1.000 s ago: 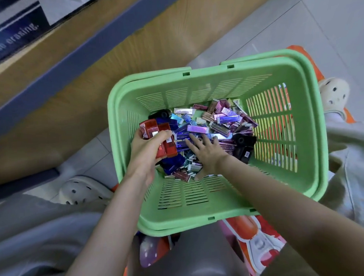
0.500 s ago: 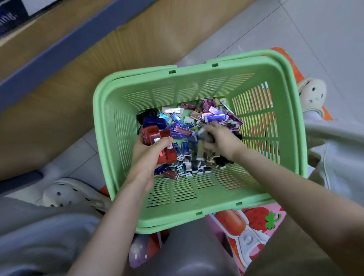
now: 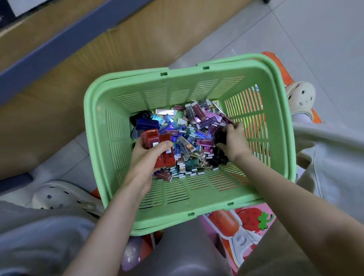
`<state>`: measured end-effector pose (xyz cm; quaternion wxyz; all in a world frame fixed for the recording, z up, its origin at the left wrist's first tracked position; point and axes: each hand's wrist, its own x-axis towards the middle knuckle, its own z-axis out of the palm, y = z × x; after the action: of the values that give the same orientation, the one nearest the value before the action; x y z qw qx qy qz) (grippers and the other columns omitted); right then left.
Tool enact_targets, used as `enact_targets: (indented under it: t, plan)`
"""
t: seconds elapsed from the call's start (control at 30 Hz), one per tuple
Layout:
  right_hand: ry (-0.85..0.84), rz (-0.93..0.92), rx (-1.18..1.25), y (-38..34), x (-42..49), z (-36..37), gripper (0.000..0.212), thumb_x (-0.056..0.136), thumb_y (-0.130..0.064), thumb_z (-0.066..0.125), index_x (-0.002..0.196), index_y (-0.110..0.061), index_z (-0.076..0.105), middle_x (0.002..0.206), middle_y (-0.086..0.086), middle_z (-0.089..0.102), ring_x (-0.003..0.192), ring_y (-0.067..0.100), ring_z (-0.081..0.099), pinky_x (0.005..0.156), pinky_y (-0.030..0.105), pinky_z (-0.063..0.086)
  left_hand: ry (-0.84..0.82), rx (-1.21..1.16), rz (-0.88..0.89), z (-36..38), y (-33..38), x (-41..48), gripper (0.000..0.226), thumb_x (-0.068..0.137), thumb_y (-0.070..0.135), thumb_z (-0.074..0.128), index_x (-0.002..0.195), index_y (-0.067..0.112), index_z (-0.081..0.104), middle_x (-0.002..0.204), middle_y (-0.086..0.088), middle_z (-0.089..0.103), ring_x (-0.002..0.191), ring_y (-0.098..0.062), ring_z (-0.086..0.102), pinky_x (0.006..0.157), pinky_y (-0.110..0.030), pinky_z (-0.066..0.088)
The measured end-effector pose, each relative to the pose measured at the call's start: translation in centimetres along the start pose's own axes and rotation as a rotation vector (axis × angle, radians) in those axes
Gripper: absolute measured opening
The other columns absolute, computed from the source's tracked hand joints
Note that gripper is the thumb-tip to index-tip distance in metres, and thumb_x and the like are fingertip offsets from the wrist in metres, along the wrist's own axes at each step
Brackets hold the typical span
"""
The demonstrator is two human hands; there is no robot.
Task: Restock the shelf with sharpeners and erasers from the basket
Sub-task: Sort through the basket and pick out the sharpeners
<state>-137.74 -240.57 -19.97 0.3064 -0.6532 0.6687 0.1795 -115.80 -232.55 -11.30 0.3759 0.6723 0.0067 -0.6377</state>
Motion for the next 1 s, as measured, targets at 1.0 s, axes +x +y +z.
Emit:
enact_targets:
  t: [1.0]
  plan:
    - [-0.121,-0.481,0.063,-10.1,-2.3,2.7,0.032,0.098,-0.022,0.049,0.128,-0.012,0.051,0.127,0.008,0.051,0.103,0.025,0.058,0.088,0.040,0.051,-0.036,0.082,0.345,-7.6,5.6,-6.2,0.039,0.059,0.021,0.070,0.095,0.030,0.057,0.073,0.014,0.068,0.071,-0.005,0.065,0.060,-0.025,0.055]
